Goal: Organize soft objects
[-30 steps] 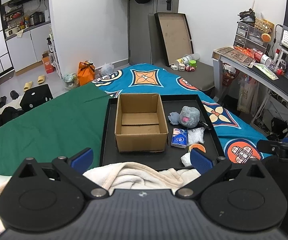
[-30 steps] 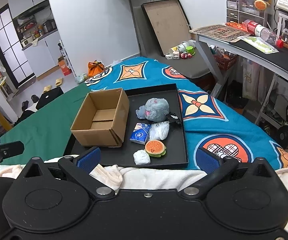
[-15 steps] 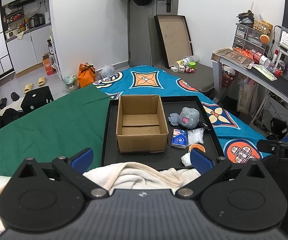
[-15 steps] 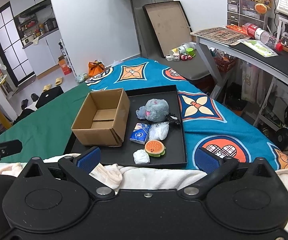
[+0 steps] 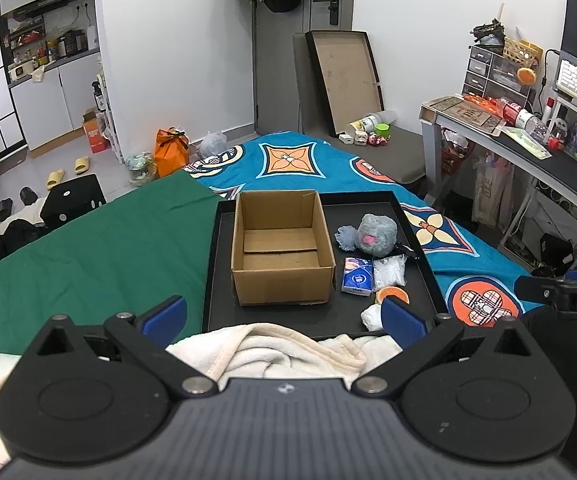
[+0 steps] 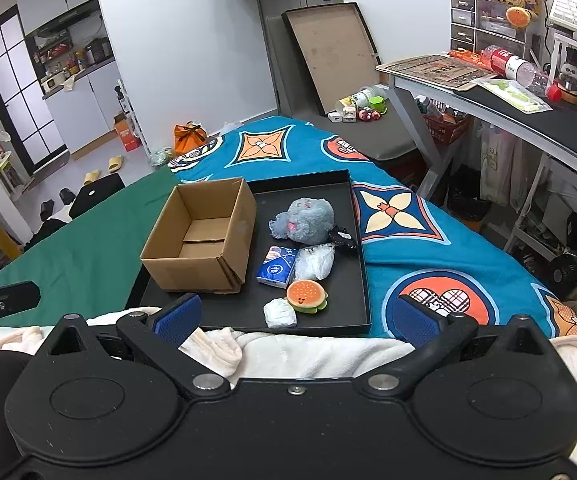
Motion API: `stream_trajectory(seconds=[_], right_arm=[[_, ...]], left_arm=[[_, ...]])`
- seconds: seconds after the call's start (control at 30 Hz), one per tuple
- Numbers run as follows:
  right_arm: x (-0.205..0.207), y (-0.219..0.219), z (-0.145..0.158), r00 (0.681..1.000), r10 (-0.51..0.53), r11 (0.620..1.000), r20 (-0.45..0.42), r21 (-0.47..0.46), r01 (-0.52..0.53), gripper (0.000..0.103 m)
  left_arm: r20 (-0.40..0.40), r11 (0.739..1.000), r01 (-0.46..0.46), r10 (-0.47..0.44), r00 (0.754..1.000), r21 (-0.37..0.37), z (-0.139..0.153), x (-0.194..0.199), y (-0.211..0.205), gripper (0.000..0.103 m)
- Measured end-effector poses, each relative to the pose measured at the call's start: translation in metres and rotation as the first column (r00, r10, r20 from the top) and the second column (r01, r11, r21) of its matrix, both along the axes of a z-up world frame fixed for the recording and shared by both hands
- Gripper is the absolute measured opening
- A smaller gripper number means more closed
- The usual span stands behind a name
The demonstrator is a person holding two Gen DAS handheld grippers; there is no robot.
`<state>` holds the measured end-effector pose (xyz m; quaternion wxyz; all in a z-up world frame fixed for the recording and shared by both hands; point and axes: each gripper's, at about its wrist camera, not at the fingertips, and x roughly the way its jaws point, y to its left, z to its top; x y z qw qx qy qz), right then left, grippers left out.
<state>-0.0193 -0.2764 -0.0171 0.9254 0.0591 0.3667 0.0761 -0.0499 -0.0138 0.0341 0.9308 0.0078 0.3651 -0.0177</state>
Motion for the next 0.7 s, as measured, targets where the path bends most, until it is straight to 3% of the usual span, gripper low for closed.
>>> stream_trajectory(seconds=[0.7], right_arm=[[0.0022, 0.0018, -0.0054, 1.000, 0.004, 1.000, -0.004, -0.003, -0.004, 0.103]], left_arm=[[-0.019, 1.000, -0.010, 0.010, 1.000, 0.000, -0.0095, 0.0062, -0.0007, 0.102]])
